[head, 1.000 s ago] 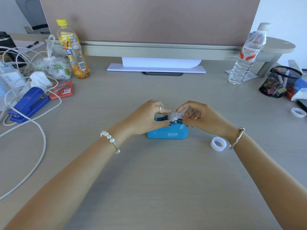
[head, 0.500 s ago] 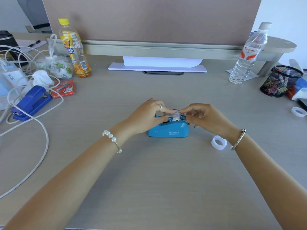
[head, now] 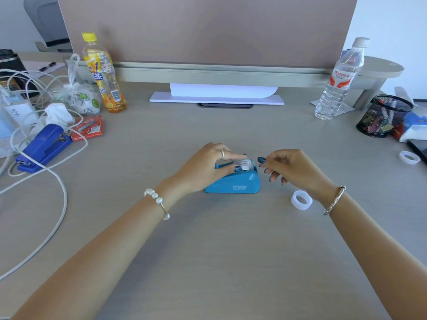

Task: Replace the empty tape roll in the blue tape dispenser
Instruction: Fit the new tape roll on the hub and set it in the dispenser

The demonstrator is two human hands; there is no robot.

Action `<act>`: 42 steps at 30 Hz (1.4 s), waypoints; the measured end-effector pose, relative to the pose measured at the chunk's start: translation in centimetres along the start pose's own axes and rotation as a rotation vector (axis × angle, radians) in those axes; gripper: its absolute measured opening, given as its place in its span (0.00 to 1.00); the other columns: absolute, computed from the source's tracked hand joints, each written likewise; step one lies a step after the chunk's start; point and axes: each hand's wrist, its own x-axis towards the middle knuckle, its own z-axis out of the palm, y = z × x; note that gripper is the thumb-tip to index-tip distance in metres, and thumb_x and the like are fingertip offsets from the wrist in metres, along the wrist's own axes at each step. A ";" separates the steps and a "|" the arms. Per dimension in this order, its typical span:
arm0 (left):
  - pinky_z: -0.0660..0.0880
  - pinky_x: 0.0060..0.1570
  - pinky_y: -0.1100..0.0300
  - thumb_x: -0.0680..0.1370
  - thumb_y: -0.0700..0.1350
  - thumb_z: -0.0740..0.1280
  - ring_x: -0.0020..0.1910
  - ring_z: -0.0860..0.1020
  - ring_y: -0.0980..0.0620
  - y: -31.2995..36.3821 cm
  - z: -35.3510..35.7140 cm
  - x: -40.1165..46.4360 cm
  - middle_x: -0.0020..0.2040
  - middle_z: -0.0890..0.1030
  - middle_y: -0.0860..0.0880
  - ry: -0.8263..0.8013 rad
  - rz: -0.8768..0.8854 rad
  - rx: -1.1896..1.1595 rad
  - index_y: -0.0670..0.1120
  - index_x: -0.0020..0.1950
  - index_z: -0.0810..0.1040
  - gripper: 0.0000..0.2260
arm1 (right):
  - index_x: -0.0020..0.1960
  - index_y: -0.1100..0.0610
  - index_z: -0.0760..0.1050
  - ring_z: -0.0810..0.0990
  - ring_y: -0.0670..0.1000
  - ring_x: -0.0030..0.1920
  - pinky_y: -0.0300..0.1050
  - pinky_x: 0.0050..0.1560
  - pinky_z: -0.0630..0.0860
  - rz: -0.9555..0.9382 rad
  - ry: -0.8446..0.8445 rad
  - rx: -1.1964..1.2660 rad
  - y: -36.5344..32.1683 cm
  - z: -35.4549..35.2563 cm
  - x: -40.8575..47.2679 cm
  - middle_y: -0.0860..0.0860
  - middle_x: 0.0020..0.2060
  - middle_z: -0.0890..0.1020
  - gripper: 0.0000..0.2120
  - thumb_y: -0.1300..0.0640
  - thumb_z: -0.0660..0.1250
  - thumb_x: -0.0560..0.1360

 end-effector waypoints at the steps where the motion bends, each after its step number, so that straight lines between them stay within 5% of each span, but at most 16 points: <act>1: 0.65 0.50 0.70 0.76 0.49 0.65 0.50 0.70 0.57 0.0 0.1 0.1 0.48 0.74 0.58 0.001 0.003 0.002 0.58 0.61 0.75 0.14 | 0.41 0.57 0.80 0.78 0.43 0.27 0.35 0.25 0.70 0.019 -0.001 -0.003 -0.2 0.1 0.0 0.50 0.33 0.81 0.10 0.52 0.66 0.72; 9: 0.67 0.50 0.70 0.74 0.46 0.69 0.51 0.71 0.57 0.1 -0.5 -0.3 0.51 0.80 0.55 0.034 -0.016 -0.003 0.55 0.56 0.79 0.11 | 0.41 0.60 0.79 0.75 0.43 0.26 0.36 0.26 0.66 0.101 -0.061 -0.062 -1.2 1.2 0.8 0.48 0.30 0.78 0.15 0.47 0.65 0.72; 13: 0.70 0.55 0.60 0.73 0.49 0.69 0.53 0.73 0.55 -0.1 -1.0 -0.5 0.51 0.81 0.54 0.044 -0.042 0.022 0.52 0.50 0.81 0.07 | 0.39 0.57 0.79 0.75 0.44 0.26 0.37 0.28 0.66 0.103 -0.035 0.018 -1.3 1.1 0.7 0.48 0.31 0.78 0.11 0.52 0.63 0.74; 20: 0.67 0.47 0.74 0.73 0.46 0.69 0.46 0.75 0.59 0.7 -1.2 -0.1 0.42 0.77 0.61 0.015 -0.024 0.010 0.53 0.54 0.81 0.10 | 0.46 0.51 0.78 0.79 0.45 0.33 0.37 0.31 0.70 -0.017 -0.024 -0.016 -1.0 1.0 0.1 0.47 0.39 0.79 0.06 0.52 0.69 0.70; 24: 0.67 0.46 0.74 0.72 0.47 0.70 0.43 0.74 0.64 1.0 -1.3 -0.1 0.39 0.75 0.65 0.033 -0.042 -0.007 0.52 0.53 0.82 0.10 | 0.51 0.46 0.77 0.76 0.49 0.36 0.33 0.30 0.70 -0.095 -0.093 -0.042 -0.7 1.0 -0.1 0.45 0.38 0.80 0.14 0.56 0.73 0.67; 29: 0.68 0.40 0.78 0.72 0.47 0.70 0.38 0.76 0.70 1.4 -0.8 -0.2 0.37 0.81 0.59 0.105 -0.137 -0.107 0.50 0.47 0.83 0.05 | 0.48 0.45 0.79 0.75 0.51 0.36 0.43 0.39 0.71 -0.152 -0.051 -0.056 -0.2 1.5 0.0 0.46 0.38 0.79 0.12 0.55 0.73 0.66; 37: 0.72 0.37 0.70 0.71 0.46 0.71 0.39 0.81 0.58 2.1 0.1 0.1 0.38 0.84 0.54 0.248 -0.321 -0.139 0.51 0.42 0.82 0.02 | 0.45 0.44 0.80 0.75 0.48 0.35 0.46 0.38 0.73 -0.184 0.026 -0.034 0.3 2.0 -0.4 0.46 0.35 0.78 0.08 0.54 0.73 0.66; 42: 0.71 0.50 0.54 0.71 0.55 0.68 0.49 0.74 0.51 2.0 1.1 0.1 0.43 0.77 0.53 0.264 -0.331 0.021 0.50 0.41 0.78 0.09 | 0.44 0.45 0.80 0.75 0.49 0.35 0.48 0.37 0.74 -0.183 0.026 -0.003 0.2 2.2 -0.5 0.47 0.35 0.78 0.08 0.56 0.72 0.67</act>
